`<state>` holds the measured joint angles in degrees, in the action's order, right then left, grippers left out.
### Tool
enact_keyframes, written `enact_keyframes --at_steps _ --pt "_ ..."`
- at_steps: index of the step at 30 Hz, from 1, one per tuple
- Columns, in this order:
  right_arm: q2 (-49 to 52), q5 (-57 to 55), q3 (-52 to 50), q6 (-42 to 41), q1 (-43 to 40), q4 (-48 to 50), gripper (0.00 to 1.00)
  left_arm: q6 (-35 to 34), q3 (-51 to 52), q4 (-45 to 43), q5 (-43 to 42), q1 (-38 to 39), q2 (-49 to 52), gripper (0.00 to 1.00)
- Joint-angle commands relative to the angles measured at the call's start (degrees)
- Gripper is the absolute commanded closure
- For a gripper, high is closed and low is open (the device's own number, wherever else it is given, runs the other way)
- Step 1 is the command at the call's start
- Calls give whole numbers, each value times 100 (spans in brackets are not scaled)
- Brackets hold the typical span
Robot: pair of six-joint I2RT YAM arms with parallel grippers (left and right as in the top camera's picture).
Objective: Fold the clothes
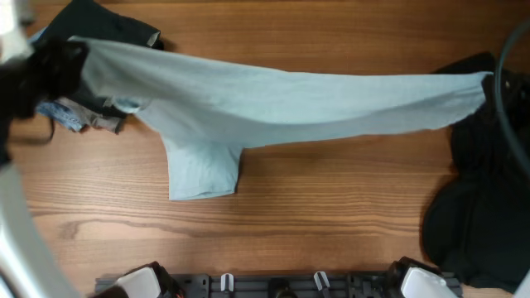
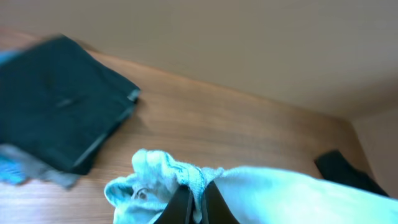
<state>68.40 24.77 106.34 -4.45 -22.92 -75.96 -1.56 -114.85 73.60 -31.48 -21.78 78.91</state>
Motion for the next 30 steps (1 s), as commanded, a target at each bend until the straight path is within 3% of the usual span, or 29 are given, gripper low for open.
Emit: enact_keyframes --at_steps 1,7,11,15,17,19,22,25,27,30 --pt "-544 -459 48 -271 -20 20 96 -201 -57 85 476 -586 -868 96" --pt "-579 -446 46 -319 -20 26 96 -208 -55 94 472 -778 -1163 96" --pt "116 315 46 -304 -20 273 96 -205 -57 -9 -50 -428 -374 96" --pt "1416 1661 48 -592 -20 1565 96 -227 -57 -1541 -1040 249 1043 96" --pt "1871 2535 48 -925 -20 2728 96 -671 -92 -2699 -1248 507 1556 96" --pt "2138 3342 105 -1781 -81 4155 96 -1335 -389 -3858 -1565 643 1932 96" --pt "2109 3534 293 -2127 -289 5047 96 -1694 -1067 -4629 -1731 658 2048 96" --pt "2083 3646 691 -2096 -496 4868 96 -1690 -1751 -4446 -1733 651 2041 96" --pt "2028 3744 723 -1954 -507 4546 96 -1556 -2055 -3823 -1735 654 2033 96" --pt "2039 3147 721 -1241 -505 3110 96 -798 -2057 -2168 -1504 660 2037 96"
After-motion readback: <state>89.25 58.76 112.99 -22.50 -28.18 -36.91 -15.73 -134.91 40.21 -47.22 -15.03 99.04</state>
